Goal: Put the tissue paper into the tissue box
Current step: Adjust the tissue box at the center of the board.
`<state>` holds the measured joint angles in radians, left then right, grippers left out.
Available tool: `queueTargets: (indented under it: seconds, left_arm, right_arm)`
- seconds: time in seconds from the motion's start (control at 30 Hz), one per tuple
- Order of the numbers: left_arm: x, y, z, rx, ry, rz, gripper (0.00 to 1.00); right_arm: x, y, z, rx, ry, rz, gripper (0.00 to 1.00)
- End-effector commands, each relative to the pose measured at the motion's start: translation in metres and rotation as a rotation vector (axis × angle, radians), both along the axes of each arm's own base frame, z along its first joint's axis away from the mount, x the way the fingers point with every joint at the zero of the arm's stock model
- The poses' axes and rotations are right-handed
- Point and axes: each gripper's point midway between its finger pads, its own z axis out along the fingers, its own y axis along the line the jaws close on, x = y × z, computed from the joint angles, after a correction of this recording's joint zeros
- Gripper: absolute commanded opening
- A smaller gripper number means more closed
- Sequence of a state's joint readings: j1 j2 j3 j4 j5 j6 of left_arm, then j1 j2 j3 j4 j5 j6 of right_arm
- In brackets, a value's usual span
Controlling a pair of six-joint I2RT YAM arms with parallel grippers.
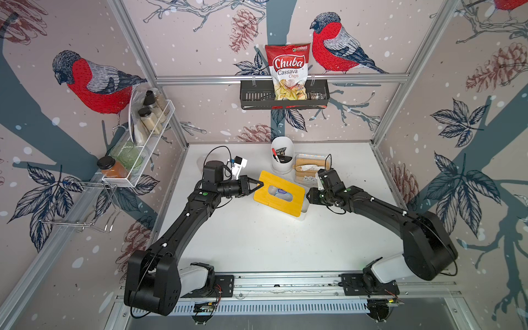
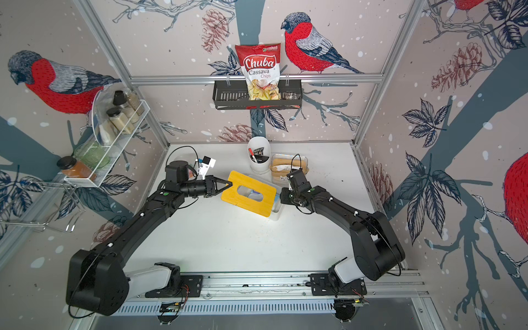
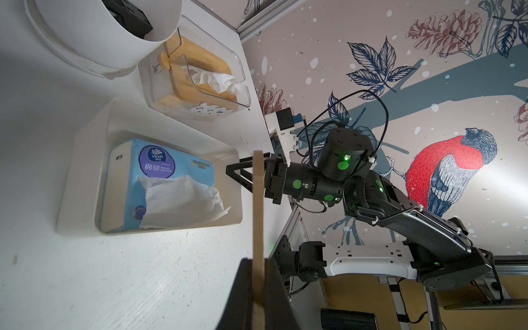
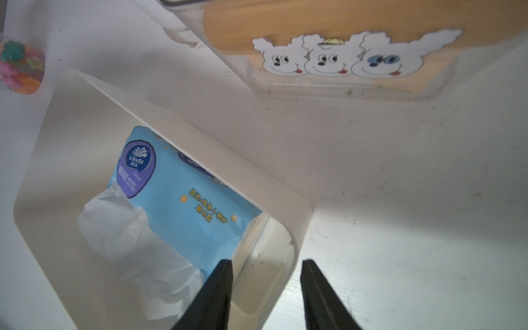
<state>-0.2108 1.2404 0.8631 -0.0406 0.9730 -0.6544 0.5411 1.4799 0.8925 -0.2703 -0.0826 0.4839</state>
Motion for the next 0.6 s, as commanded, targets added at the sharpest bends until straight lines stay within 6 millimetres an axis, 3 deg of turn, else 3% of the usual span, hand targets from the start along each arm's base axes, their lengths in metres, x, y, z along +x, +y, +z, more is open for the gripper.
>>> queueTargets:
  seconds: [0.0, 0.57]
  left_arm:
    - [0.009, -0.002, 0.013, -0.013, -0.068, 0.009, 0.00]
    - [0.015, 0.002, 0.002, 0.039, -0.067, 0.039, 0.00]
  right_arm:
    - [-0.002, -0.002, -0.001, -0.033, -0.004, 0.071, 0.41]
    - [-0.006, 0.018, -0.010, -0.024, 0.063, 0.249, 0.32]
